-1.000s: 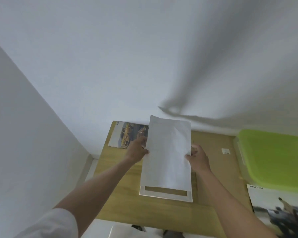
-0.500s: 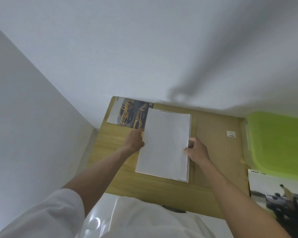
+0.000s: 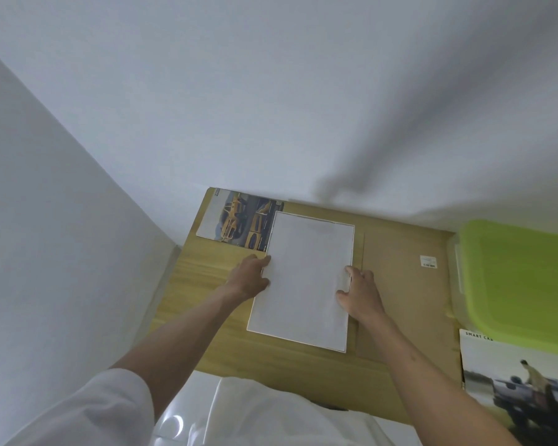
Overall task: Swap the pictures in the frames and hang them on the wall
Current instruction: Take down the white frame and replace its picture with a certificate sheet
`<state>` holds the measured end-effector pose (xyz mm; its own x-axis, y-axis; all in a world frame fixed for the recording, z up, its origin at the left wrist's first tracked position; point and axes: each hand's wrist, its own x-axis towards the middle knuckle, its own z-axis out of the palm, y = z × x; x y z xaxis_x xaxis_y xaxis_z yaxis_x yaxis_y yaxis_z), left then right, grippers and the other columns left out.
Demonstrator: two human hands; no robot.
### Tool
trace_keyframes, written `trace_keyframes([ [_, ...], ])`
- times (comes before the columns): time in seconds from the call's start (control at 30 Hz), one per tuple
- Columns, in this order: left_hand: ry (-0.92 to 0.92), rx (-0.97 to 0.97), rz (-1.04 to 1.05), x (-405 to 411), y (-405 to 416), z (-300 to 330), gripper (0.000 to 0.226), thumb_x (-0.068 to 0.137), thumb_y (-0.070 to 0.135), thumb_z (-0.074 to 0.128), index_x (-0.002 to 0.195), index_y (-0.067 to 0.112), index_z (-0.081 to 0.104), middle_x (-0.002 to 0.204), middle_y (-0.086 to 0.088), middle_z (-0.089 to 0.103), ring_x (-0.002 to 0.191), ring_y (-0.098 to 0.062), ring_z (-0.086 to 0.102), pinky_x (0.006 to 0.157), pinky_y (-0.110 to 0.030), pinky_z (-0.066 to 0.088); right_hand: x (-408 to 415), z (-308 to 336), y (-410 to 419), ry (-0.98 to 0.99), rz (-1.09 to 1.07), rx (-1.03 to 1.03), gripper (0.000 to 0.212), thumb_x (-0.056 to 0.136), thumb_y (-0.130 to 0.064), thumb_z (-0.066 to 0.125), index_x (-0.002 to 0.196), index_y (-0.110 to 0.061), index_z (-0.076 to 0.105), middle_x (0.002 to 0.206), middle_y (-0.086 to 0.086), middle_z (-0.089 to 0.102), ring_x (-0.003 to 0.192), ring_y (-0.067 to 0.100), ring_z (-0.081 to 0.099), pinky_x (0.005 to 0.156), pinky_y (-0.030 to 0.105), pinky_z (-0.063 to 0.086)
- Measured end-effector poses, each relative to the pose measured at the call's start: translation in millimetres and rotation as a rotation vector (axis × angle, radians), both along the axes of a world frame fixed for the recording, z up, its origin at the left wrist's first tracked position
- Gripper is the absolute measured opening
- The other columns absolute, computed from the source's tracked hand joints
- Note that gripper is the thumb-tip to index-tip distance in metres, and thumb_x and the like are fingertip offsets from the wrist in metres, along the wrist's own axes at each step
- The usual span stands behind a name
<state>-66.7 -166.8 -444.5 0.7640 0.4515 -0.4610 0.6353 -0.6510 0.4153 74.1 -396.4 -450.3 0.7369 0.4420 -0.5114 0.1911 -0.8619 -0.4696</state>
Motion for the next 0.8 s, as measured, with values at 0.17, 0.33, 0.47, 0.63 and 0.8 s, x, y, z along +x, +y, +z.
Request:
trace_keyframes([
  [0.17, 0.022, -0.002, -0.007, 2.2, 3.2, -4.1, 0.065, 0.089, 0.027, 0.066, 0.148, 0.020, 0.040, 0.118, -0.006, 0.052, 0.106, -0.025, 0.055, 0.095, -0.037, 0.048, 0.1, -1.4, -0.9, -0.003, -0.003, 0.022, 0.066, 0.088, -0.022, 0.059, 0.149, -0.018, 0.033, 0.136, 0.009, 0.036, 0.115, 0.026, 0.053, 0.096, 0.033, 0.046],
  [0.33, 0.007, -0.015, 0.001, 2.5, 4.6, -7.1, 0.062, 0.089, 0.028, 0.065, 0.146, 0.020, 0.042, 0.122, -0.009, 0.053, 0.110, -0.028, 0.054, 0.097, -0.038, 0.047, 0.1, -1.9, -2.7, -0.003, -0.008, 0.039, 0.067, 0.088, -0.022, 0.059, 0.150, -0.019, 0.033, 0.138, 0.009, 0.037, 0.121, 0.026, 0.051, 0.095, 0.031, 0.044],
  [0.47, -0.012, -0.017, 0.010, 1.1, 5.6, -5.5, 0.062, 0.089, 0.027, 0.064, 0.146, 0.020, 0.042, 0.121, -0.009, 0.055, 0.109, -0.027, 0.055, 0.096, -0.039, 0.047, 0.3, 0.5, -4.1, 0.005, -0.002, 0.046, 0.069, 0.089, -0.024, 0.059, 0.152, -0.020, 0.030, 0.140, 0.009, 0.038, 0.125, 0.025, 0.048, 0.097, 0.031, 0.041],
  [0.63, -0.056, 0.017, 0.036, -4.1, 4.3, -4.7, 0.059, 0.089, 0.030, 0.063, 0.145, 0.021, 0.045, 0.124, -0.006, 0.056, 0.109, -0.026, 0.058, 0.095, -0.043, 0.050, -4.7, 5.3, -8.5, -0.003, -0.022, 0.071, 0.069, 0.089, -0.027, 0.060, 0.151, -0.022, 0.030, 0.139, 0.007, 0.040, 0.120, 0.021, 0.050, 0.093, 0.029, 0.042],
  [0.8, -0.270, 0.079, 0.173, -2.7, -14.0, 1.5, 0.049, 0.091, 0.032, 0.061, 0.137, 0.016, 0.054, 0.130, -0.005, 0.055, 0.106, -0.025, 0.061, 0.084, -0.044, 0.055, -11.1, 13.6, -27.4, -0.032, -0.136, 0.084, 0.069, 0.090, -0.024, 0.061, 0.151, -0.022, 0.030, 0.143, 0.008, 0.039, 0.124, 0.023, 0.052, 0.102, 0.036, 0.046],
])
